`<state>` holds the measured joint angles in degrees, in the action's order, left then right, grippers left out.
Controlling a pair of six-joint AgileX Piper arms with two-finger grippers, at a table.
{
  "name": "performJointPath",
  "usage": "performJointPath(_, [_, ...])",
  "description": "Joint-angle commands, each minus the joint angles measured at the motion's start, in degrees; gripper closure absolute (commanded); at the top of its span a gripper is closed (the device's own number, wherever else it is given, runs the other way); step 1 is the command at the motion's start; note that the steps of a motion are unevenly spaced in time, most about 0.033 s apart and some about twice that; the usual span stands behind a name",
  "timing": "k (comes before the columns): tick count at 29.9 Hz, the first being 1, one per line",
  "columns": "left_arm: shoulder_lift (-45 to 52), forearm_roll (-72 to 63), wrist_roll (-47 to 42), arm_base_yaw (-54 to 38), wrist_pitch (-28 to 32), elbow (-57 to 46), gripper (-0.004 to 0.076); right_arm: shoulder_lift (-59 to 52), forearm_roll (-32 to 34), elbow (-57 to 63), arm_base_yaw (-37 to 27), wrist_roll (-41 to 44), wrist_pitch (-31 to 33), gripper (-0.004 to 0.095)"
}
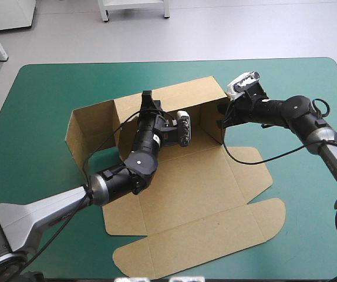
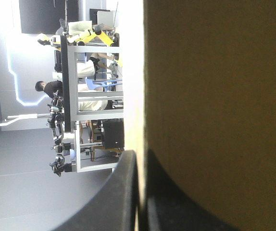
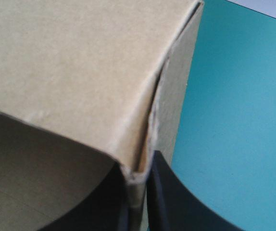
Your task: Fold the box
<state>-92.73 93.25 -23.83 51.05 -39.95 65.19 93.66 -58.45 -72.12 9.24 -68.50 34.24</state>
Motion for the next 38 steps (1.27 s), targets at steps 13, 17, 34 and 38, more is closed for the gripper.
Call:
performJointPath(13, [4.9,-5.2,-0.7,4.3,6.4,2.1,0.0527,-2.7,-0.8,-1.9,0.7,1.4,4.3,0.0925])
performJointPath(17, [7.9,-12.0,-0.7,6.3,12.6,2.1,0.0436,-2.7,-0.7,-1.9,0.7,2.1,4.0,0.0925])
performJointPath(34, [16.2,-20.2,-5.7,-6.3,15.6,11.5,0.0440,-2.7,3.6,-1.9,0.7,6.6,2.4,0.0925])
performJointPath(38, [16.2,-24.2,-5.8,-17.3,15.7,14.7,0.0440,-2.7,5.4,-1.9,0.7,9.2,2.5,0.0925])
